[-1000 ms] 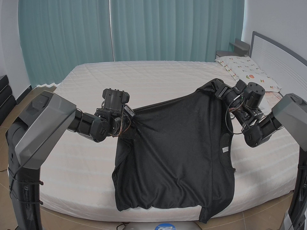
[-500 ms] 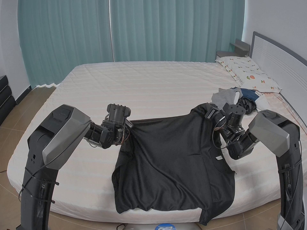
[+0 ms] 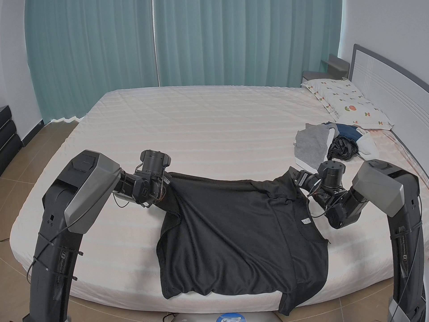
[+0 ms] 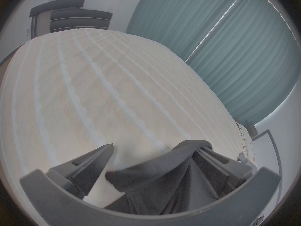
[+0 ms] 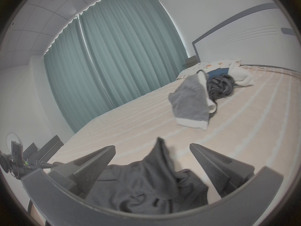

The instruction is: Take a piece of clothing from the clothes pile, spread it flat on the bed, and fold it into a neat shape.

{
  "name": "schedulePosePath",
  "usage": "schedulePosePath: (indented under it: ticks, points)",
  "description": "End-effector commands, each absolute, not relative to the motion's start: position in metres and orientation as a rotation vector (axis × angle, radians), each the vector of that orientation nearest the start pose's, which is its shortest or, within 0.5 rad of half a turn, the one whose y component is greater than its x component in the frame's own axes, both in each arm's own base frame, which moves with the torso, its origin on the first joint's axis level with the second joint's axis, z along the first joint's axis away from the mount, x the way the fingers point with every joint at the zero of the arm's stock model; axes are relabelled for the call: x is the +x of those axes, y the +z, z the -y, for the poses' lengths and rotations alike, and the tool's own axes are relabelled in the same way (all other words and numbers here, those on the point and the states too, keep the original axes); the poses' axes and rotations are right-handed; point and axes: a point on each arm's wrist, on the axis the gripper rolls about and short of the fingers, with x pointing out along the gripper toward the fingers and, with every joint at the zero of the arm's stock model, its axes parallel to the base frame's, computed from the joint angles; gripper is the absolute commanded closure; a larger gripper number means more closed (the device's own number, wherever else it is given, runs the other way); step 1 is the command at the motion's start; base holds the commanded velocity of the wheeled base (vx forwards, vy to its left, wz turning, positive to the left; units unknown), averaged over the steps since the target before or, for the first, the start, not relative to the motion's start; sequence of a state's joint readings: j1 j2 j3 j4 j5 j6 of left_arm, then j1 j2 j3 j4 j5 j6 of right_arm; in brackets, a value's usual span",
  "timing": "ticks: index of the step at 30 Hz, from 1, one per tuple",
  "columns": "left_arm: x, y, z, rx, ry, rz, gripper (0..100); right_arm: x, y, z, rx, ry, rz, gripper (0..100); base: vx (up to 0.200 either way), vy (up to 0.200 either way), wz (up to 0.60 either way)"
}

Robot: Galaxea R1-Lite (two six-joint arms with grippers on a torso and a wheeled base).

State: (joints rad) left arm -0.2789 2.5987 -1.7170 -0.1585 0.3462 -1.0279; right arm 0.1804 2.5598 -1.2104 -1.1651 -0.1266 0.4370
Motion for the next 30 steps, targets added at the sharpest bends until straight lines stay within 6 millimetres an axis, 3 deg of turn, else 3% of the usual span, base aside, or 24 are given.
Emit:
schedulePosePath:
  ticks: [1, 6, 12, 21, 30]
  points:
    - [0.488, 0.018, 0.111, -0.777, 0.425, -0.552, 0, 0.444, 0.020, -0.053, 0.437, 0.003, -0.179, 0, 0.000, 0.000, 0.00]
    - [0.485, 0.040, 0.100, -0.820, 0.367, -0.594, 0, 0.414, 0.022, -0.038, 0.545, 0.062, -0.279, 0, 0.000, 0.000, 0.00]
    - [0.467, 0.074, 0.094, -0.924, 0.229, -0.702, 0, 0.384, 0.004, -0.032, 0.587, 0.045, -0.358, 0, 0.000, 0.000, 0.00]
    - [0.425, 0.062, 0.087, -0.937, 0.200, -0.793, 0, 0.346, -0.016, -0.018, 0.628, 0.042, -0.449, 0, 0.000, 0.000, 0.00]
    - [0.359, 0.045, 0.087, -0.941, 0.179, -0.831, 0, 0.324, -0.026, -0.008, 0.725, 0.032, -0.529, 0, 0.000, 0.000, 0.00]
